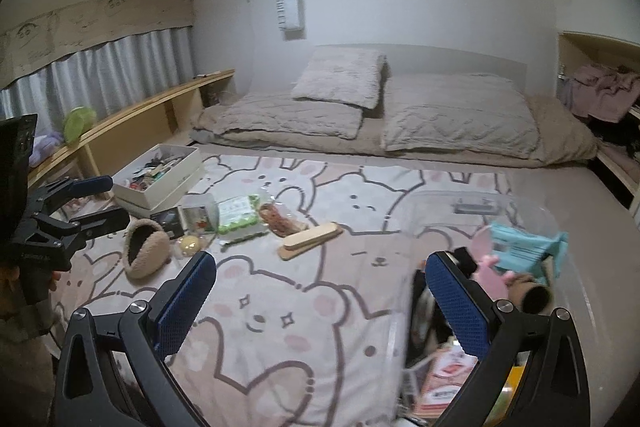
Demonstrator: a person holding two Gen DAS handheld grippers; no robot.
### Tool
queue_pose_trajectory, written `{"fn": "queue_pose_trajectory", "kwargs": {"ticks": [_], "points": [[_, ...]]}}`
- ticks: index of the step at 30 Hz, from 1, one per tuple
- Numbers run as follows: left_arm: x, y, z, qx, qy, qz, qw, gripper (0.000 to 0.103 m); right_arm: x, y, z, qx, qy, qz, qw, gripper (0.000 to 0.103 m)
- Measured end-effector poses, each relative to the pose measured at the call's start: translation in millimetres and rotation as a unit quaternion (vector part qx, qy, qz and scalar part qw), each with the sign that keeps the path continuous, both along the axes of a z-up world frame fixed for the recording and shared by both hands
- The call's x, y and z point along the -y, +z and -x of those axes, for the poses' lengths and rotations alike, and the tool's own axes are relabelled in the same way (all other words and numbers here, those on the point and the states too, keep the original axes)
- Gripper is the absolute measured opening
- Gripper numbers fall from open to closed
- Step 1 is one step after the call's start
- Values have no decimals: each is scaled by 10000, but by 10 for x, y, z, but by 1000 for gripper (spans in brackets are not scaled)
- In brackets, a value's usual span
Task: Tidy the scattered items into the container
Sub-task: 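Withdraw both tools from the clear box toward the items on the sheet, then move the left tool down toward the plastic-wrapped yellow bun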
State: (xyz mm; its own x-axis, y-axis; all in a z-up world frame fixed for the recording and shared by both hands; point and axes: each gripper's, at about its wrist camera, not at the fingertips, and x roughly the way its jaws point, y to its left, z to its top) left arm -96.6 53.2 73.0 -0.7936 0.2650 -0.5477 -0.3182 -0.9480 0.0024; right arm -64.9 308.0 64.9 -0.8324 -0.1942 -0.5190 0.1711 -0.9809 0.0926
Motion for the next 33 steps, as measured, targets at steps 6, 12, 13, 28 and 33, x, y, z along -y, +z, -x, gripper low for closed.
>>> {"fn": "queue_pose_trajectory", "kwargs": {"ticks": [6,12,13,28,33], "points": [[359,-61,40,42,295,-106,9995,103,269,-78,75,-38,157,-67,9998,103],[610,-189,93,62,549,-85,9984,103,479,-211,182,58,275,-130,9995,103],[652,-228,110,81,593,-90,9982,103,507,-244,210,93,287,-120,9995,103],[947,-1170,463,654,1253,145,9899,103,738,-1054,637,738,306,-309,9963,103],[930,-1546,580,919,1376,370,9855,103,711,-1426,781,1125,218,-127,9933,103]]}}
